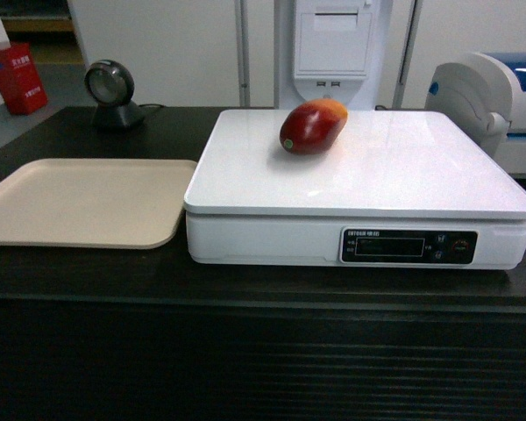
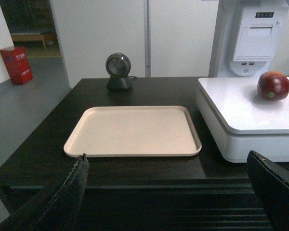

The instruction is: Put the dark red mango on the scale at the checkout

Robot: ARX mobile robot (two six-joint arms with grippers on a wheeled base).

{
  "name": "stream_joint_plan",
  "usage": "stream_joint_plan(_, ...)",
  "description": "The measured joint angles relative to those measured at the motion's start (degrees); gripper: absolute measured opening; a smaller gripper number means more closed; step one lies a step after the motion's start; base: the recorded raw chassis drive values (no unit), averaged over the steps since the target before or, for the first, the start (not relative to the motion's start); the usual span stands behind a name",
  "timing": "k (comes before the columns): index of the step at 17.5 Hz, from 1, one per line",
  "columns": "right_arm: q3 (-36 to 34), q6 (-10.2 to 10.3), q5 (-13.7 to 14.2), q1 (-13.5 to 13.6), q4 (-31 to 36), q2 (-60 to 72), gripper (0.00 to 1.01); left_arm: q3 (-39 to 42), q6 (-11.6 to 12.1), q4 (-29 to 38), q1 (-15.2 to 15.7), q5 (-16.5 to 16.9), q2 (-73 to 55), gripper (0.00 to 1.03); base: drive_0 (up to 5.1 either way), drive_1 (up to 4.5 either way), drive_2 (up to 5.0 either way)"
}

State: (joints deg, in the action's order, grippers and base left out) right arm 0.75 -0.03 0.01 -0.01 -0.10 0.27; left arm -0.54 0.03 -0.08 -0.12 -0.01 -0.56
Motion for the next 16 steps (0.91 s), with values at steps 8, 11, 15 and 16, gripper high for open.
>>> stream_joint_plan(8, 0.0, 0.0, 0.0, 0.0, -0.1, 0.0, 0.98, 0.0, 0.0, -0.1, 0.0, 0.0, 0.0, 0.98, 0.0, 0.0, 0.0)
stream_joint_plan(11, 0.0, 0.0, 0.0, 0.0, -0.1, 0.0, 0.98, 0.0, 0.0, -0.1, 0.0, 0.0, 0.0, 0.98, 0.0, 0.0, 0.0)
stream_joint_plan(15, 0.0, 0.0, 0.0, 0.0, -0.1, 0.0, 0.98, 0.0, 0.0, 0.0, 0.0, 0.0, 0.0, 0.98, 0.0, 0.0, 0.0)
stream_joint_plan(16, 0.0, 0.0, 0.0, 0.0, -0.1, 0.0, 0.98, 0.0, 0.0, -0.1, 0.0, 0.0, 0.0, 0.98, 0.0, 0.0, 0.0)
